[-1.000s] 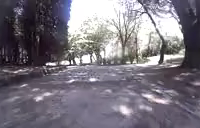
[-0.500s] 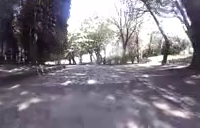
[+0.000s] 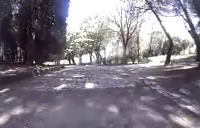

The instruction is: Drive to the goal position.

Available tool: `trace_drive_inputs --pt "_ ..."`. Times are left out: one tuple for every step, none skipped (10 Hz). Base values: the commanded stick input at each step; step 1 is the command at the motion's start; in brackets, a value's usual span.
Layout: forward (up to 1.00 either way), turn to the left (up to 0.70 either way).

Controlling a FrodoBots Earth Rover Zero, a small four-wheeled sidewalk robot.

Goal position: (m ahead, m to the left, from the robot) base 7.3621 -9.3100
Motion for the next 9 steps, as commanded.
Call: trace_drive_inputs --pt "0.85 0.00" --pt "0.85 0.00" --pt "0.85 0.00" --pt "0.85 0.00" --pt "0.85 0.00" --pt "0.85 0.00" --pt "0.85 0.00" --pt "0.85 0.00" --pt "0.85 0.00"
